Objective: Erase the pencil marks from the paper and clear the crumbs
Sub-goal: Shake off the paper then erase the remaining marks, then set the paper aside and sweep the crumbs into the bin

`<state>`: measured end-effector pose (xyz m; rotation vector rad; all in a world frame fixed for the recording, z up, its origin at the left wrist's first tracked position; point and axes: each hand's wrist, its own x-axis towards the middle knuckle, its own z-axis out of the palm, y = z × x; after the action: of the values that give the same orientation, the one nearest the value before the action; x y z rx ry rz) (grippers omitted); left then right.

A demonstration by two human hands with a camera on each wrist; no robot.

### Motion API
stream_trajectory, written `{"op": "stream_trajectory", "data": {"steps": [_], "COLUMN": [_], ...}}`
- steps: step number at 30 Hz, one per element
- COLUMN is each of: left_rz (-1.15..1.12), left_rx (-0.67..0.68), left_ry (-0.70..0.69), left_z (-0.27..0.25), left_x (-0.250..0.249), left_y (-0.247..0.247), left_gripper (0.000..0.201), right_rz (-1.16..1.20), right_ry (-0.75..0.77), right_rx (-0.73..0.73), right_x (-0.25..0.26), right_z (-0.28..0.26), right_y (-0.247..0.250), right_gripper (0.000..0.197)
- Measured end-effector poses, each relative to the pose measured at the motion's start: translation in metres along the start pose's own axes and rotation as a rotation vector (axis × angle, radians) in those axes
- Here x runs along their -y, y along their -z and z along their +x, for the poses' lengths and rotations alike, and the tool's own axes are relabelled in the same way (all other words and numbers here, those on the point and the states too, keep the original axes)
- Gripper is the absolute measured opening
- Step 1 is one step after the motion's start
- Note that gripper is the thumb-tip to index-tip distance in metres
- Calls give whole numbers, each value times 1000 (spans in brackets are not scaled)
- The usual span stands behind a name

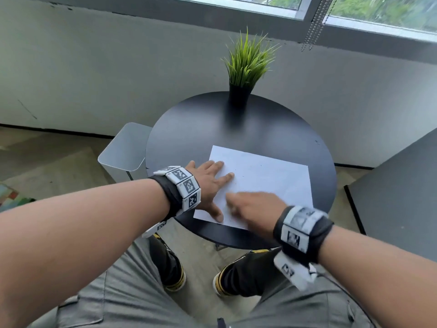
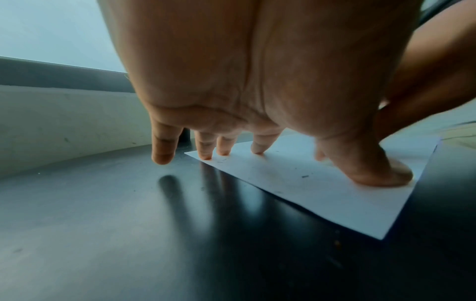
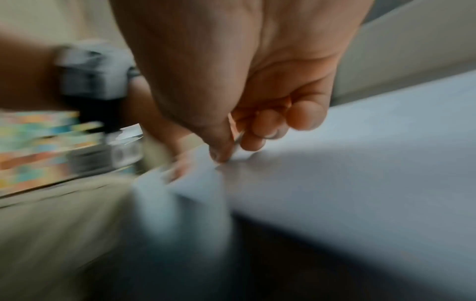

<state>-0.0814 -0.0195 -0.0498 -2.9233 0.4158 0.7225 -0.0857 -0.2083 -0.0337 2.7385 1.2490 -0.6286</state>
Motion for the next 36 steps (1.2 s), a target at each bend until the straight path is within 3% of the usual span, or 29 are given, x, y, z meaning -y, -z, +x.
{"op": "stream_trajectory", "data": {"steps": [3,6,9,12,14,17,20,23,26,29,36], "left_rz": [-2,-30,-75,-136,-191,-269,-303,-346,-439,-575,-941], "left_rx": [-2,-19,-58,-132,-145,-106,-129,-161,-139,-138,-286], "left_ry": [1,21,54,143,231,336,380,407,416,440,445], "left_z": [-3,-12,-22,-32,-36,-40,-37,-31,-26,-22,-20], "left_x": [2,7,14,20,23,22,18,13,9,10,35], "left_y": [0,-1,-3,-2,-2,-9,-13,-10,-5,-7,6], "left_gripper": [130,121,95,69,64,73,79,78,75,67,59], "right_rz": [52,276,501,579,484,273,259,268,168,195,365], "right_ry": [-364,-654,-741,-771,-797,-878,-717,-552,-614,-653,-611], "right_rx": [-24,-177,-311,-311,-252,-247,-301,-165,-104,-92,-114], "right_x": [-79,-155,-189,-197,-195,-188,-170,-140,-121,-116,-119], "right_z": [7,-7,-21,-29,-33,-38,-22,3,20,26,21], "right_y": [17,22,19,11,5,6,11,12,14,19,23], "right_gripper": [17,15,15,18,19,19,32,57,65,59,60]}}
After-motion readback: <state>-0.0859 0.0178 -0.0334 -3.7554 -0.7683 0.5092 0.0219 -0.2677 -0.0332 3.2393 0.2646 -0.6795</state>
